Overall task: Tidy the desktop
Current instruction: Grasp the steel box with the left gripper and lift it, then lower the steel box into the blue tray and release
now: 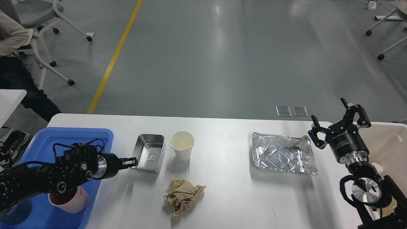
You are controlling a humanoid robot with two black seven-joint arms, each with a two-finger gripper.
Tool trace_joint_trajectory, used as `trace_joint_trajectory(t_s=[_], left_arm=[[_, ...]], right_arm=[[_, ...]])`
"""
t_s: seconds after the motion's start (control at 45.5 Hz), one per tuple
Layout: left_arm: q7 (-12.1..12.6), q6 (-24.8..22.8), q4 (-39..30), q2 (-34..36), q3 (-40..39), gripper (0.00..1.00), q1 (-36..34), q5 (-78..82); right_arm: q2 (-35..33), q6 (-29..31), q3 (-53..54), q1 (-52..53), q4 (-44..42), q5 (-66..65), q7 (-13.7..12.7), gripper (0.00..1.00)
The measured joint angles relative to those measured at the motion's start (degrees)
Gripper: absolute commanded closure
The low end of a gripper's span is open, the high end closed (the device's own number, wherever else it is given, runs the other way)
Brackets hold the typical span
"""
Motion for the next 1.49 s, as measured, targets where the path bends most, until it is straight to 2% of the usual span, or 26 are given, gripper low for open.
trace_joint_trajectory(t_s=[0.154, 0.307, 0.593, 0.769, 1.208, 1.362, 1.493], left_arm=[[0.0, 0.0, 0.0, -0.1, 0.1, 1.00, -1.1, -1.5], [0.4, -0.3, -0.1, 1.1, 0.7, 1.00, -5.1, -3.7], [0.8, -5.2, -1.6, 10.8, 0.7, 1.00, -11.2, -4.2], [1.0, -5.7, -7.6, 19.1, 0.8, 1.00, -13.0, -4.2], [0.7, -6.0, -17.2, 37.2, 0.4, 1.00, -13.3, -4.0], [0.7, -5.4, -18.4, 39.3, 0.7, 1.00, -12.0, -4.0], [1.0, -3.7, -16.9, 38.8, 0.6, 1.00, -8.2, -4.0]], right_arm=[[0.0, 0.0, 0.0, 0.0, 0.0, 0.0, 0.0, 0.00], [-0.1, 0.0, 0.0, 0.0, 0.0, 0.0, 0.0, 0.00], [-0.1, 0.0, 0.1, 0.1, 0.0, 0.0, 0.0, 0.00], [0.2, 0.0, -0.1, 0.2, 0.0, 0.0, -0.1, 0.00], [1.4, -0.2, -0.7, 0.8, 0.0, 0.0, -0.1, 0.00], [1.4, -0.2, -0.8, 0.7, 0.0, 0.0, -0.1, 0.00], [1.4, -0.1, -0.8, 0.6, 0.0, 0.0, -0.1, 0.00]])
